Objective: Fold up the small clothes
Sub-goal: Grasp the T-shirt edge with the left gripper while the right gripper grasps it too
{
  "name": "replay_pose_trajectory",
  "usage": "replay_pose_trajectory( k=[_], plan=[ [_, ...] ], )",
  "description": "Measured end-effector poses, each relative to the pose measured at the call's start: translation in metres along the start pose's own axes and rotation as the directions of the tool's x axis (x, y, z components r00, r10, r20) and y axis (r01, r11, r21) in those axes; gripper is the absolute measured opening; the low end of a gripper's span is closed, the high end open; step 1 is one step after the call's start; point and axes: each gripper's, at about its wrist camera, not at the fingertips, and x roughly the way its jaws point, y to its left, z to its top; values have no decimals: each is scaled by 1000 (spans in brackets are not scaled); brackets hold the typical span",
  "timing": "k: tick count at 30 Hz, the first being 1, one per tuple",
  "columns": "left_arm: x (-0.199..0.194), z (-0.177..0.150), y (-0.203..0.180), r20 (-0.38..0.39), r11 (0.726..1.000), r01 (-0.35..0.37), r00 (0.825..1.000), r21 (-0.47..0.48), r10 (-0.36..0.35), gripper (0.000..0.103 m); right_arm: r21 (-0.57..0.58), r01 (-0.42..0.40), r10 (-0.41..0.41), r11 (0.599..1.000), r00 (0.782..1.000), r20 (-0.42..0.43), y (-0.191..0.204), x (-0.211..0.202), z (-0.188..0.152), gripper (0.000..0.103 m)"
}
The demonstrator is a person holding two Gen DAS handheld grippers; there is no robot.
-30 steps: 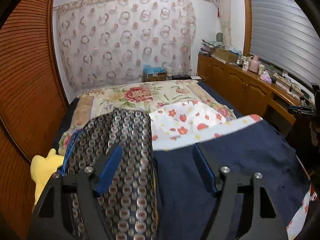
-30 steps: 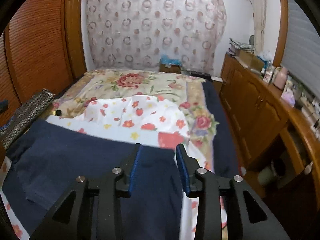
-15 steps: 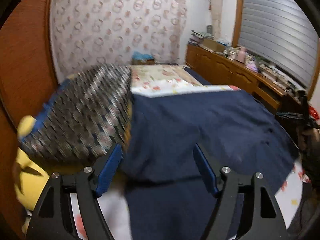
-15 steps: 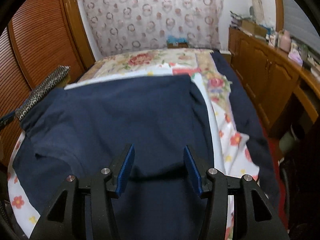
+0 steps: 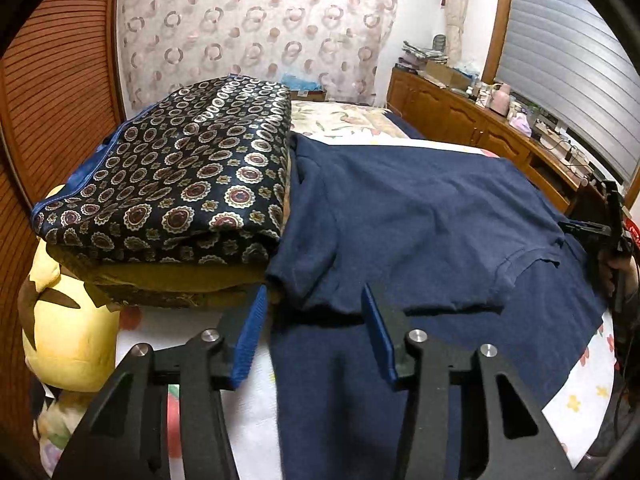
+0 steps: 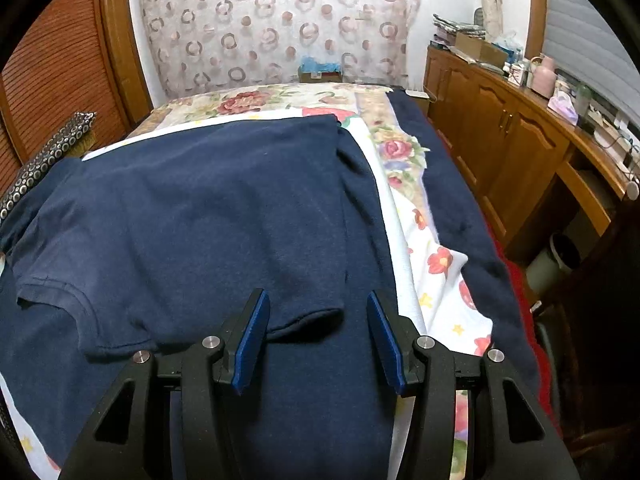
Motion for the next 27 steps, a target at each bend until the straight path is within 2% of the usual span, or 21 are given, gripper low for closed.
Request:
replay_pose_trajectory(
  k=[10,13,14,15,26,27],
  plan=[
    [18,8,0,-25,1000,-21,999,4,21,50,-12,18,-18,1000,1000,5,22,5,-24,53],
    [19,9,0,-29,1000,-26,999,15,26,33,-13,18,-18,1000,1000,6,23,3,-26,53],
    [19,9,0,-28,1000,-20,999,16,21,21,-13,18,-18,1000,1000,6,23,3,-26,53],
    [20,9,-1,-29,1000,-13,999,16,14,17,-14,19,-19,1000,1000,6,23,3,-26,53],
    [34,6,-1,-52,999,-25,998,26,26,17,-22,20,-20,1000,1000,5,21,2,-26,53],
    [32,6,-3,-44,999,-25,999,36,27,10,-24,20,-19,1000,1000,4,22,2,-26,53]
  ],
)
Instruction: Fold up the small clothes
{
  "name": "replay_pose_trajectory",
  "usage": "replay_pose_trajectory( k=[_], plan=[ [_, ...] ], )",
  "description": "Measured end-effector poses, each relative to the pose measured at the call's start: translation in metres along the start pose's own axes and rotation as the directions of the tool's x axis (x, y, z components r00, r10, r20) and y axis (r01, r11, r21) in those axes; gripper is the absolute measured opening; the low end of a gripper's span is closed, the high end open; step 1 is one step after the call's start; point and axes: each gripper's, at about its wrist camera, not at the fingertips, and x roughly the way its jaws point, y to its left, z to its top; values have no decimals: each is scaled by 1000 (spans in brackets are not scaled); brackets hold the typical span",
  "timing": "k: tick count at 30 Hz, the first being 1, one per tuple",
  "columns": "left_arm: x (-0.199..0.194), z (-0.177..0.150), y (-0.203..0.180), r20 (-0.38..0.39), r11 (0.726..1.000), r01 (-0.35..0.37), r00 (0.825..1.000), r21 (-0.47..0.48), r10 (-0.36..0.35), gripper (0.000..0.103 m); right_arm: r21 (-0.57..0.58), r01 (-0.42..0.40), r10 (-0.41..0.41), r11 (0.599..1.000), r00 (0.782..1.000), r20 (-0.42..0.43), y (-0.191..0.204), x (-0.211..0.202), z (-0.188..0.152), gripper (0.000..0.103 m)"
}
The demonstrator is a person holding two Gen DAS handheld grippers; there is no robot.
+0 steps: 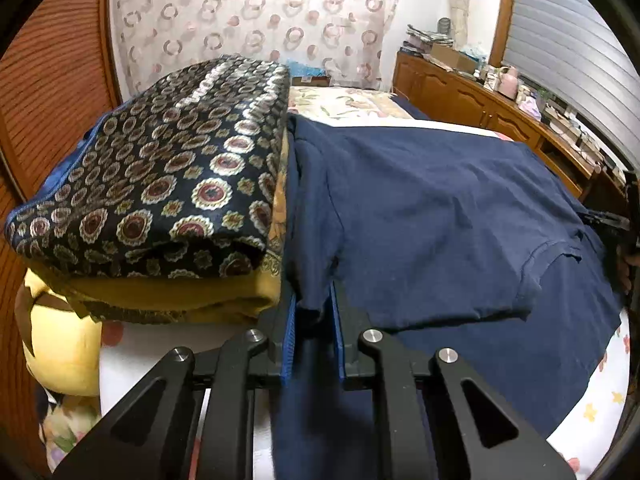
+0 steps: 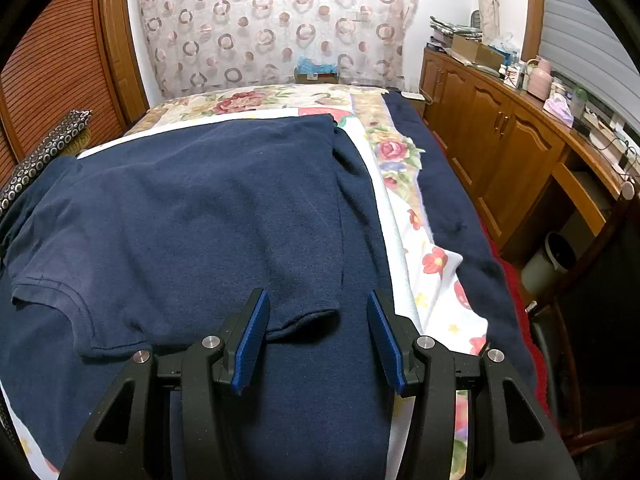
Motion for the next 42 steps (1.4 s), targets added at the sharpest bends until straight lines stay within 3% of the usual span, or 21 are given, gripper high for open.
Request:
replay_pose_trajectory(
  k=[1,3,6,16,21,33,37,42],
  plan=[
    [-1,2,-1,3,1000,1,1000,5,-1,6,-3,-6,6,1000,1000,-1,-1,-1,1,52],
    [-6,5,-4,17,1000,-3,1000,12,3,6,-28,-24,24,999,1000,0,1,-3,3,31],
    [-12,9,-3,34,1000,3,999,15,-4,4,-51,-22,23,998,1000,14,6,-7,8,10],
    [-41,22,-7,131,999,44,990,-13,-42,3,-42,-133,138,990,978,155,-1,-53,20,7],
    [-65,25,-5,184,997,68,981,-39,-60,3,-32,-148,152,988,965,212,-7,-84,16,6],
    [-111,-5,-1,214,991,109,973,-72,-91,3,-37,-172,176,984,946,271,-22,-142,-19,6],
    [-113,-25,3,187,989,109,978,-100,-89,3,-44,-155,161,987,955,249,-24,-141,-31,6],
    [-100,-49,12,134,989,74,989,-130,-56,3,-17,-138,139,990,981,138,-26,-108,-54,7]
  ],
)
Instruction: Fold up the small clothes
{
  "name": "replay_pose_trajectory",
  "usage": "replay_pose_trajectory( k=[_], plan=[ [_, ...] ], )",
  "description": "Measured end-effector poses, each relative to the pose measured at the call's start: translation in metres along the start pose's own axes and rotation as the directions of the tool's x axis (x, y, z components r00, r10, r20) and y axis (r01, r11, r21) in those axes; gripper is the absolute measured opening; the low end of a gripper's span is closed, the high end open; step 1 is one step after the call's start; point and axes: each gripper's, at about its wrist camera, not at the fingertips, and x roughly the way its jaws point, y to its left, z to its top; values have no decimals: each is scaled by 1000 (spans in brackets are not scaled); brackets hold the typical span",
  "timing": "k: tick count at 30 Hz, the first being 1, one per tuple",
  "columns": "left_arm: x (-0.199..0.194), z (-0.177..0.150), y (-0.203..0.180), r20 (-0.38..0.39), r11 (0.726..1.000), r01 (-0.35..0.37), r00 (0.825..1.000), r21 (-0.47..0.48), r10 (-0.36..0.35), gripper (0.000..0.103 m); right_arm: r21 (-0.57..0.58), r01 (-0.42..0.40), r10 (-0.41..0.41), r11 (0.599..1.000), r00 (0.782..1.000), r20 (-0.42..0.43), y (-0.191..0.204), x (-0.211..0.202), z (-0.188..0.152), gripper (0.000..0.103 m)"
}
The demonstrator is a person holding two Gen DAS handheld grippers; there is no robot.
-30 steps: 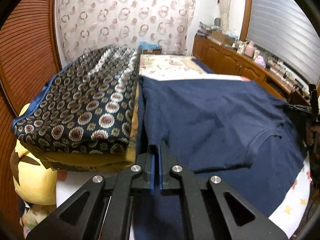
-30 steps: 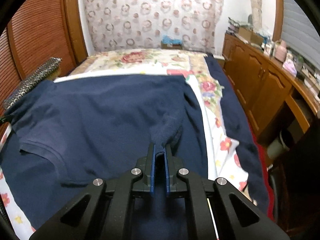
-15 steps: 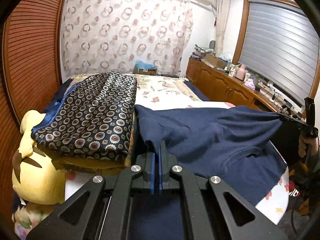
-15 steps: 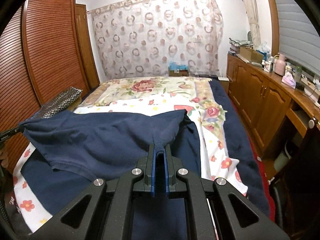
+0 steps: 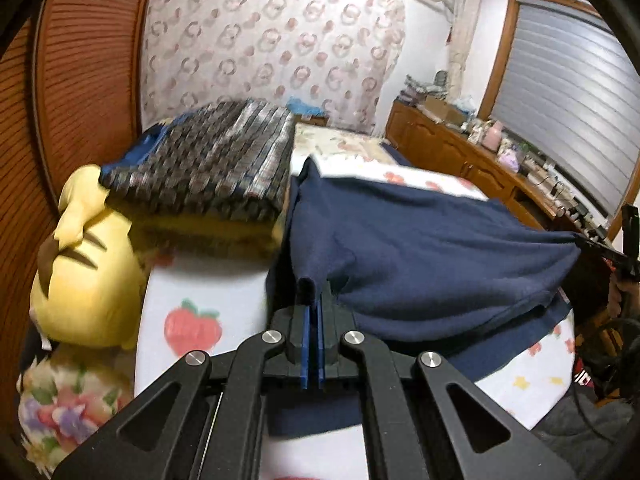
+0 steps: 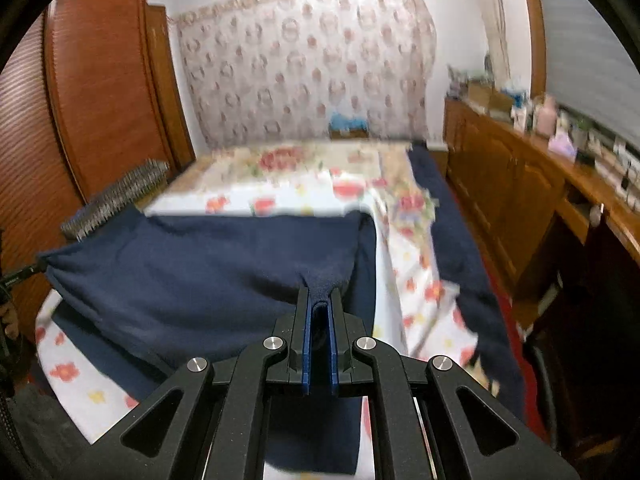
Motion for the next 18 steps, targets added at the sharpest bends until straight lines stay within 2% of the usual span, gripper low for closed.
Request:
replay_pose_trajectory(
  k=[5,10,11,12,13,14,15,18],
  plan=[
    [13,-15,4,-43,1000,-22,999,-3,21,3,14,32,-31,999,997,-75,-2,35,-21,7],
    [17,-21,0,-63,999,-40,997,18,42,5,8,36,-35,999,996,-76,1,42,-12,9],
    [16,-20,-1,-59,999,-47,997,21,48,12,0,47,-46,999,997,-69,3,42,-10,11],
    [15,-19,-2,-52,998,-61,997,25,62,27,-7,57,-58,998,996,-63,4,36,-10,13],
    [13,-18,-3,-41,997,-69,997,29,70,36,-14,70,-71,997,996,-58,3,31,-13,16],
    [11,-17,-3,-27,997,-67,997,27,68,47,-19,85,-86,996,995,-52,5,31,-11,25],
    [10,-16,-3,-21,998,-63,998,25,63,51,-25,90,-91,996,995,-41,9,24,-11,37],
    [7,-10,-1,3,998,-65,998,15,65,63,-35,79,-80,996,997,-13,17,17,-17,47]
  ],
)
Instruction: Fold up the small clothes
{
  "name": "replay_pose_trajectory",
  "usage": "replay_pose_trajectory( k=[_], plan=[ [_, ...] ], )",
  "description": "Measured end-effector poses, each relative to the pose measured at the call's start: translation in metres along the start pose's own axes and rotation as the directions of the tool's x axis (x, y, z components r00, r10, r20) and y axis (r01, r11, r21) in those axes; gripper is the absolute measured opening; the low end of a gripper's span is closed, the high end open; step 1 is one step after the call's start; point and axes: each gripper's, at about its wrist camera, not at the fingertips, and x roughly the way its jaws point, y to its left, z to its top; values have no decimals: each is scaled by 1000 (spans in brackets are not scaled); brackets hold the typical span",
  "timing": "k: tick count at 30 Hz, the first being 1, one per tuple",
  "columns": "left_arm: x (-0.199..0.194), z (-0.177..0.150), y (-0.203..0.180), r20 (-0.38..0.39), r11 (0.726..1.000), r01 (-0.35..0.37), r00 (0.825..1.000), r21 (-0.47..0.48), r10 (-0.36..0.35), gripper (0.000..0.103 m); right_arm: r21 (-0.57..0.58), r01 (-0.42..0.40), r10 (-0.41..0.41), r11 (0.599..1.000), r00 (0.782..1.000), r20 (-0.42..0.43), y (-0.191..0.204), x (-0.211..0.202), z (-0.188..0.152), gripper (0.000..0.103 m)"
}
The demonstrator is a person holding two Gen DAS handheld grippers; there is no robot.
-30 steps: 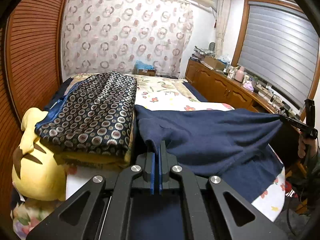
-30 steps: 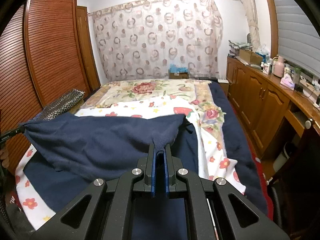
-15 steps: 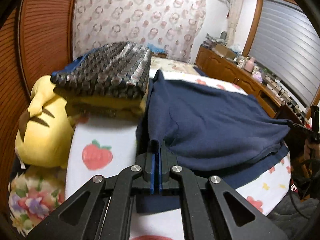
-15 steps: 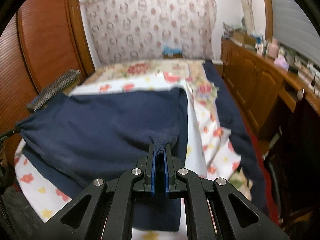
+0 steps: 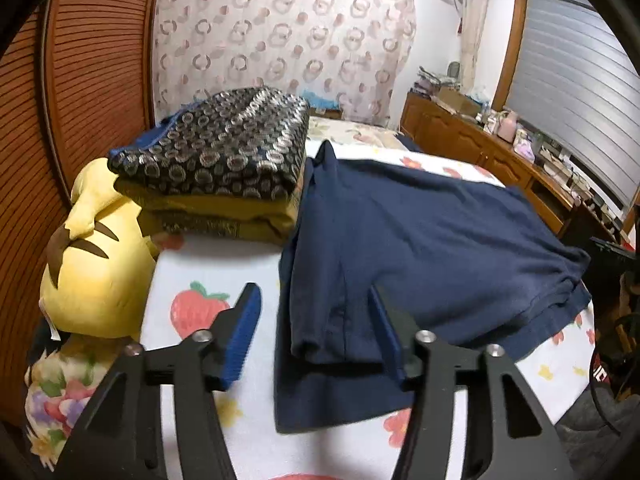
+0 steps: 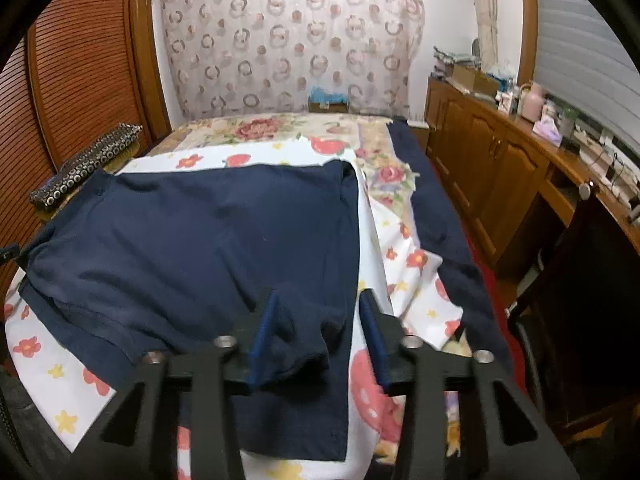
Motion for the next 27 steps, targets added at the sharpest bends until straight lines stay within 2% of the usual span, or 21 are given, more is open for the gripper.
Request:
replay_pose_trajectory(
  k=[3,11,18,25,27],
  plan=[
    [4,4,0,4,1000,-12,1000,4,12,65,-14,-21,21,1000,1000,14,9,6,-6,52],
    [35,13,1,-43,999,-39,998,10,39,65,14,-56,56,998,998,-9,19,36,-34,53],
    [54,6,5,-106,999,-42,994,0,41,65,22,-48,49,999,998,-32,19,49,-43,56],
    [58,0,10,-143,1000,-29,989,1,29,65,6,-16,16,1000,1000,10,32,51,-47,60],
    [58,-1,10,-152,1000,-23,988,2,23,63,-14,-7,7,1000,1000,21,35,51,-49,65]
  ],
)
